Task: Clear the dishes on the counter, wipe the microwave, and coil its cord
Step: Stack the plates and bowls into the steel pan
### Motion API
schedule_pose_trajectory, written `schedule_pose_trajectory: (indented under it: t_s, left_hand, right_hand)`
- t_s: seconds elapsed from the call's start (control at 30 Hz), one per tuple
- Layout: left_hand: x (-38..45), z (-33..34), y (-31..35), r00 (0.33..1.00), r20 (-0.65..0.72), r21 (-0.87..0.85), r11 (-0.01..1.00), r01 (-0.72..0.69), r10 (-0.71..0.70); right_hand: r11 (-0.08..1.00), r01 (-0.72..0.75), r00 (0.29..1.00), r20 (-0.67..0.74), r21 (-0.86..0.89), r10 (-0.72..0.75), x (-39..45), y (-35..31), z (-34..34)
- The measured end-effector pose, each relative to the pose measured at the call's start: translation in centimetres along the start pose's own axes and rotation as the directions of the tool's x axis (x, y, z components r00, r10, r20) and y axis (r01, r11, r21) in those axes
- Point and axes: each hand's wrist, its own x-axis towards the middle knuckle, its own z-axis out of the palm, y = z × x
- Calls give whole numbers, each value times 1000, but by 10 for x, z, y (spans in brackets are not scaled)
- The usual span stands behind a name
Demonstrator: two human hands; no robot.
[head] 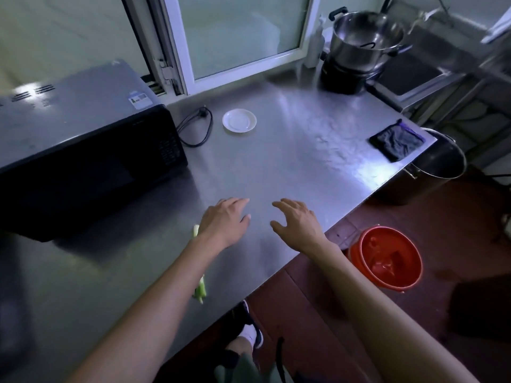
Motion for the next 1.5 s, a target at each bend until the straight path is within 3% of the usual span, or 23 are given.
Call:
schedule_pose_trajectory:
  t_s: [0.43,0.87,1.5]
  left_hand:
    - [116,-11,-23,993,1,-84,990,117,-118]
    - [222,-13,-29,913,12,-50,911,409,-409]
    - [341,6,-63,826,62,-115,818,563,-560]
  right_hand:
    - [996,73,995,77,-52,-69,142,18,-39]
    - [966,259,935,248,16,-255,324,44,-20]
    - [857,469,867,295,-213,-401,522,40,3]
